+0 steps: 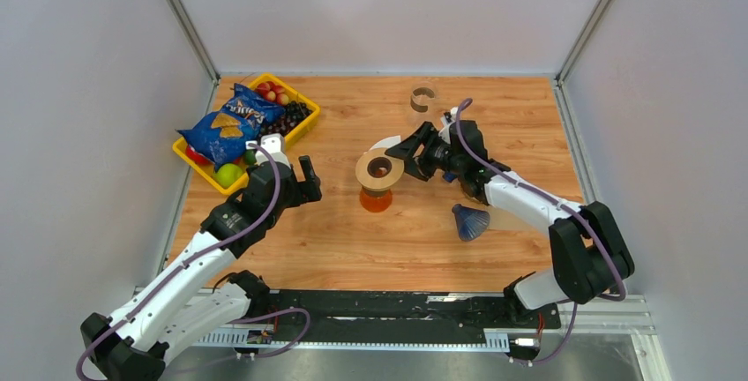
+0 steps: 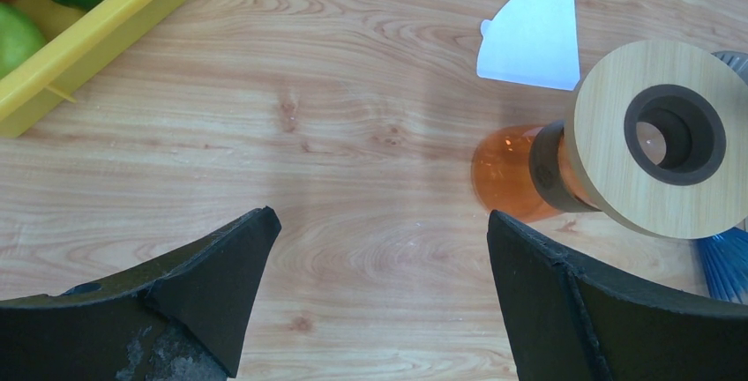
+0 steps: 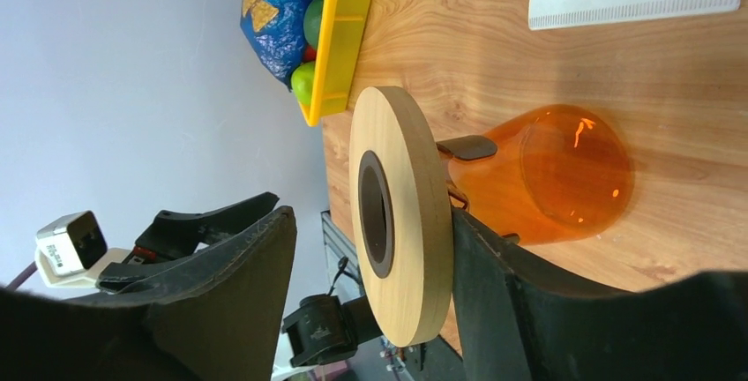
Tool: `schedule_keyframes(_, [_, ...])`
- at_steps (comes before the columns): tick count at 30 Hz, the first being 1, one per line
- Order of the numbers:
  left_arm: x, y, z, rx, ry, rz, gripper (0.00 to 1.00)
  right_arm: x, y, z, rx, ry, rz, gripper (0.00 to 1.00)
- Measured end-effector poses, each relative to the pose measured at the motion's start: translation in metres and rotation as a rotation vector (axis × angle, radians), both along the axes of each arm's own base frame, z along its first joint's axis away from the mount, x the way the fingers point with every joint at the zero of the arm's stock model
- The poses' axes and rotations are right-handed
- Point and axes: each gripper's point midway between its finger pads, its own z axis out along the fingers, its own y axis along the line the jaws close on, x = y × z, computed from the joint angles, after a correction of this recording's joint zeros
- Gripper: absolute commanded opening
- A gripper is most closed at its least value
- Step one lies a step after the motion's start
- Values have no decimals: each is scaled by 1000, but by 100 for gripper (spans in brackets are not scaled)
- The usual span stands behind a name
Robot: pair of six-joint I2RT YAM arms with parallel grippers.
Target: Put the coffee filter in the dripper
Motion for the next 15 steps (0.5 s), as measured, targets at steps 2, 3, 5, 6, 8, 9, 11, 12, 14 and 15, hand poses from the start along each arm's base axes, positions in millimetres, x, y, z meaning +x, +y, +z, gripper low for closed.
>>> schedule_keyframes(2, [0,0,0,1,1,0,100,1,-1,1,-18,-7,1,67])
schedule_keyframes(3, [0,0,-1,2,2,0,100,2,-1,1,-28,-10,2,68])
schedule_keyframes(5, [0,0,-1,3,4,0,100,2,0,1,-48,-19,9,69])
schedule_keyframes(6, [0,0,-1,3,4,1,100,2,0,2,-59,-26,12,69])
schedule_keyframes(8, [0,0,-1,4,5,1,100,2,2,2,-85,-38,22,70])
schedule_keyframes(9, [0,0,-2,4,6,1,100,1,5,3,-97,-43,29,70])
schedule_keyframes(11, [1,0,-3,8,9,2,100,0,10,3,-117,-56,48,70])
schedule_keyframes(12, [1,0,-4,10,11,3,100,0,13,1,-128,-56,59,70])
schedule_keyframes(14, [1,0,-4,12,14,3,100,-2,18,-4,-158,-54,78,71])
schedule_keyframes(15, [1,0,-5,13,16,3,100,-2,19,-7,-174,-52,84,71])
